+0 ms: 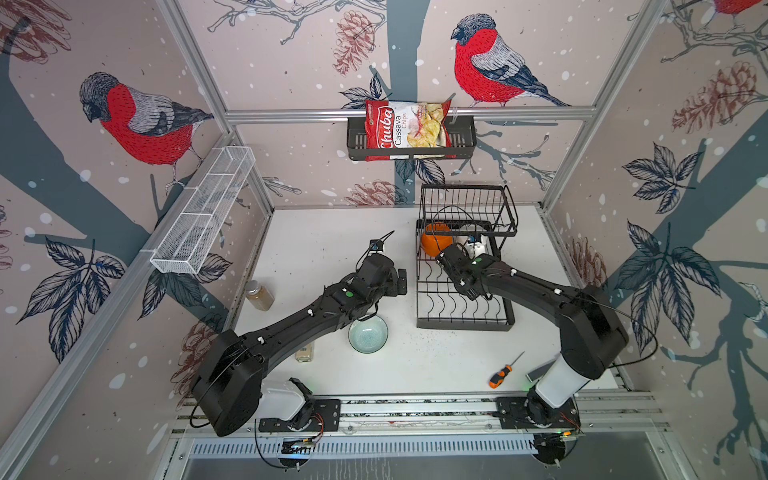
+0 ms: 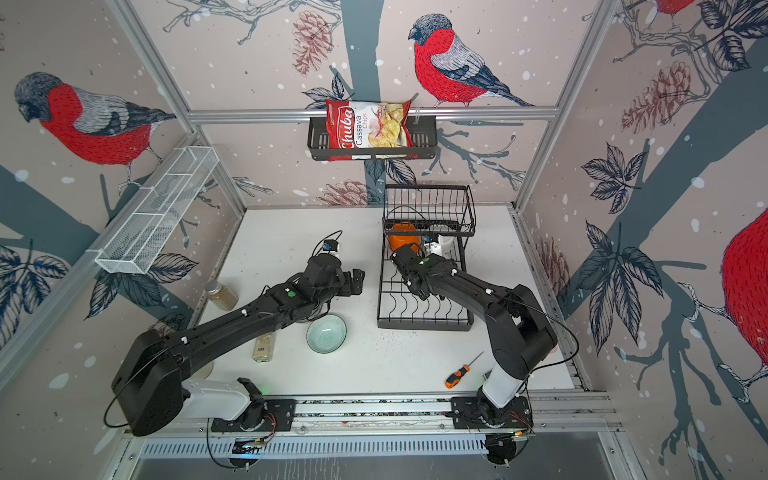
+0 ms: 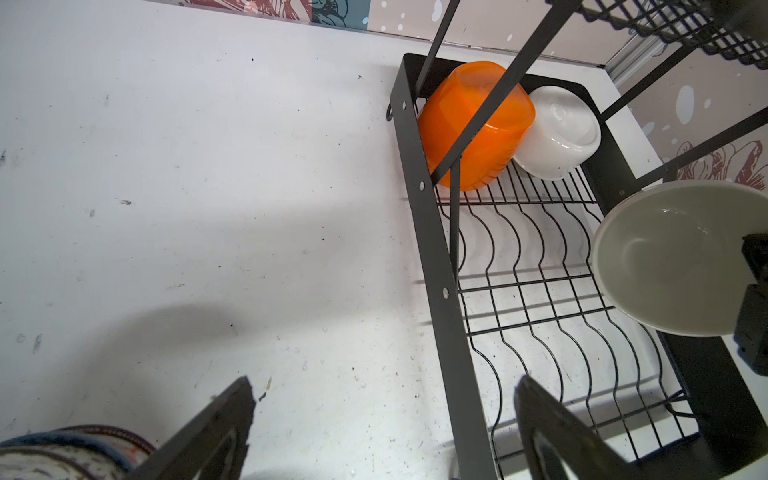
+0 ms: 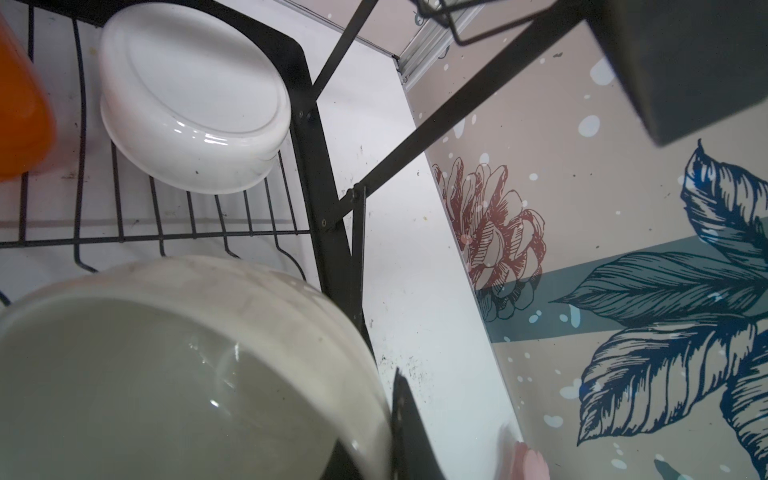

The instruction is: Load the bowls into the dish rack

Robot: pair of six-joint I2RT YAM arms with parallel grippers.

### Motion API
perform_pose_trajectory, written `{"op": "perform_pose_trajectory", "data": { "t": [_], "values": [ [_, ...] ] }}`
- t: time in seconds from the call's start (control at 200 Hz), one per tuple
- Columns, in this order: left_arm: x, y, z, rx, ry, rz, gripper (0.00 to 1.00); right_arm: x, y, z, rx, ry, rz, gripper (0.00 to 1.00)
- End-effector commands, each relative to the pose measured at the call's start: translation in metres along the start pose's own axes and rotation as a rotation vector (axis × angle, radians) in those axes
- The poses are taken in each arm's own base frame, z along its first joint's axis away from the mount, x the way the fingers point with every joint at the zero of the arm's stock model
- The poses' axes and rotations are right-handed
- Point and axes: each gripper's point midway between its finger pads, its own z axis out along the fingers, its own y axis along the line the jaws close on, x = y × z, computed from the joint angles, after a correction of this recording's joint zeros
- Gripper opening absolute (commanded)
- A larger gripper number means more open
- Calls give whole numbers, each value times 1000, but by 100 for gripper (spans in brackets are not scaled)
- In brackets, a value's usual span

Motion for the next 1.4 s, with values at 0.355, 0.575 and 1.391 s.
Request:
{"op": "perform_pose_trajectory", "data": {
  "t": [0.355,0.575,1.391],
  "values": [
    [-6,-2,-1,23,-32,-5,97,-5,-19,9,123,-33,21,0],
    [-6,0,-1,20,-31,-5,97,-4,-18,13,165,-47,38,0],
    [-4,3,3,11,-18,-6,97,2,-6,31,141,-60,148,0]
  ]
}}
